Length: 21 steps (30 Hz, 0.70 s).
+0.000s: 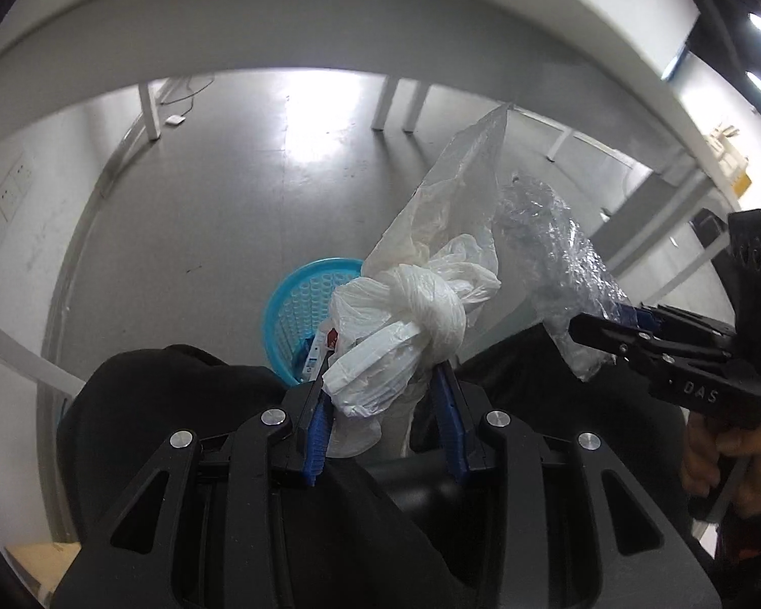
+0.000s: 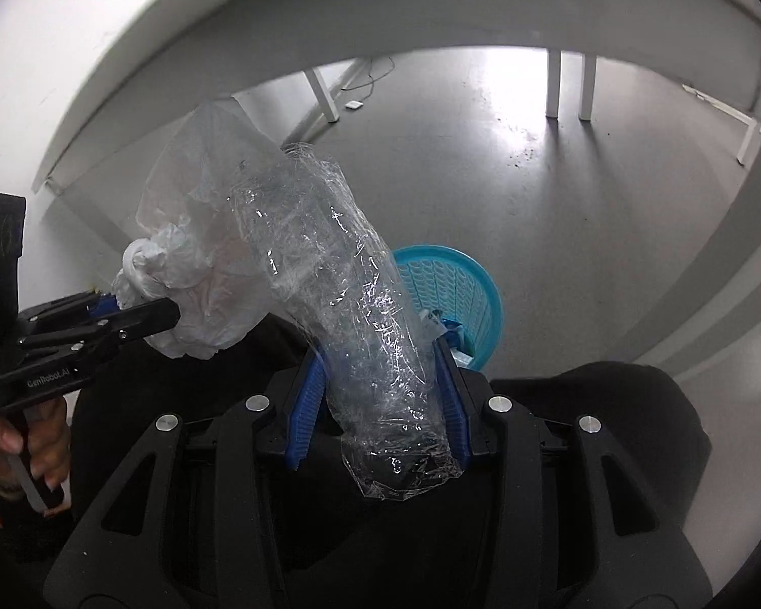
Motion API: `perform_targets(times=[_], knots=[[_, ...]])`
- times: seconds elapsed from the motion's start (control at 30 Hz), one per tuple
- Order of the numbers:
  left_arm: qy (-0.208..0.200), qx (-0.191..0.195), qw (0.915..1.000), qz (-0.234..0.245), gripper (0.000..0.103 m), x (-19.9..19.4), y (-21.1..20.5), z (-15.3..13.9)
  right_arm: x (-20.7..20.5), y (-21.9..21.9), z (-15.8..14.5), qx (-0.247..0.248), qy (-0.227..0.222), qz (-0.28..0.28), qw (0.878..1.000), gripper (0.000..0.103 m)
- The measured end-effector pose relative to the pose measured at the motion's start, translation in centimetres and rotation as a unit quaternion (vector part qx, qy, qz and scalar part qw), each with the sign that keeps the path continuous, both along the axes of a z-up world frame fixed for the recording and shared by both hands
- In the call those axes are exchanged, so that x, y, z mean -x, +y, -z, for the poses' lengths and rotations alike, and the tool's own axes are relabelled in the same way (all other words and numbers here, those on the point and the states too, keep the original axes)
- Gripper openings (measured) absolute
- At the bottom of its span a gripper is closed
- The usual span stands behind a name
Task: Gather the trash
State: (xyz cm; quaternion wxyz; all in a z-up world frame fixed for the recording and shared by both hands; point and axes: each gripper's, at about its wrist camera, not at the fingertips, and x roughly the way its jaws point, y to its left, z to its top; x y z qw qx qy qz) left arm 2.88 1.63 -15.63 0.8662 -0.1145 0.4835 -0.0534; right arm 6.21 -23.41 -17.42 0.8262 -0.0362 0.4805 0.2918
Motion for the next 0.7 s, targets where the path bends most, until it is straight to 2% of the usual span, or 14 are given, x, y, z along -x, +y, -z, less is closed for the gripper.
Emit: perform_targets(times=[0.13, 0.37, 0.53, 0.7], knots=[[0.008, -0.006, 0.9999, -0.013, 0.035, -1.5, 0.5, 1.4, -1.6, 1.4, 1.8, 0.016, 0.013, 0.005, 1.000, 0.040], [0.047, 0.055, 0.9965, -0.042, 0.035, -3.3, 2.2, 3.6, -3.9, 3.4, 4.5, 0.044, 0.037, 0.008, 0.998, 0.040], [0.045, 0.060, 0.9950, -0.066, 0.035, -5.8, 3.3, 5.2, -5.4, 4.2, 5.9, 0.047, 0.054, 0.014, 0.997, 0.040], [0.079, 0.089, 0.9895, -0.081, 0.035, -8.6, 4.0, 7.7, -8.3, 4.1, 7.8, 0.036, 0.092, 0.040, 0.994, 0.040]])
